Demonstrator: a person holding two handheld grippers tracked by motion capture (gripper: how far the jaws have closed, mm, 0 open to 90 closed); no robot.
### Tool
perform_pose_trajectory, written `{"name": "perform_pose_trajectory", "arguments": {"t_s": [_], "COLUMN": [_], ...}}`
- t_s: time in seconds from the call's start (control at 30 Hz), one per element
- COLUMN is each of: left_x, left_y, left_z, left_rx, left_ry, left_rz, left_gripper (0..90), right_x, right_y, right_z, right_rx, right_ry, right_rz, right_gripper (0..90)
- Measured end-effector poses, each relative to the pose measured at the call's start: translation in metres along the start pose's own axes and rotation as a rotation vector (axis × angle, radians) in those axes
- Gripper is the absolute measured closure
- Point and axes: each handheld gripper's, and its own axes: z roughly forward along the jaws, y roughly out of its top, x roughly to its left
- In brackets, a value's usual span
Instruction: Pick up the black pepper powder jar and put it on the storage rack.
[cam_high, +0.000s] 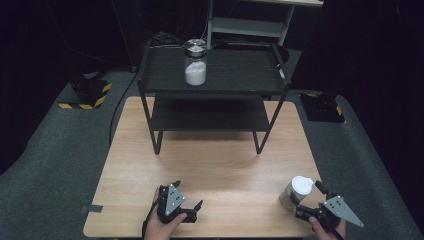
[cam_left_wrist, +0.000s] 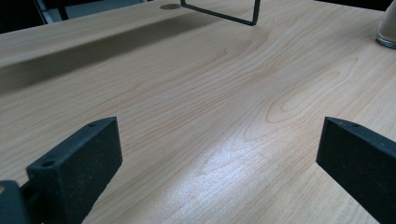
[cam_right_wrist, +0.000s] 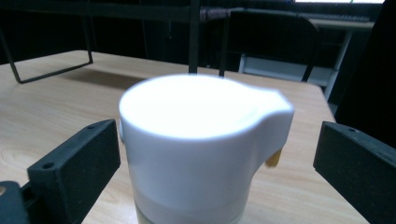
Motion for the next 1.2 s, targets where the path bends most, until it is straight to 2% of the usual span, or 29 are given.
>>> {"name": "perform_pose_trajectory", "arguments": {"t_s": [0.2,0.33,0.6,0.8,1.2], "left_x": [0.000,0.000,-0.001,-0.001,0.000], "left_y": [0.000,0.001,0.001,0.001,0.001], "left_z": [0.000,0.001,0.001,0.001,0.001], "left_rx": [0.001,0.002,0.004,0.004,0.005], "left_ry": [0.000,0.000,-0.002,-0.002,-0.005], "left_rz": [0.000,0.001,0.005,0.008,0.009], "left_gripper": [0.5,0.4,0.4,0.5,0.4], "right_x": [-0.003,-0.002,0.000,0.004,0.004], "right_y": [-0.006,-0.011,-0.014,-0.013,-0.011], "right_z": [0.004,0.007,0.010,0.010,0.008], "right_rx": [0.016,0.031,0.056,0.051,0.041], "right_ry": [0.025,0.030,0.047,0.050,0.043], "right_rz": [0.016,0.043,0.031,0.009,0.041], "right_gripper": [0.5,3.3,12.2,18.3,22.2]}}
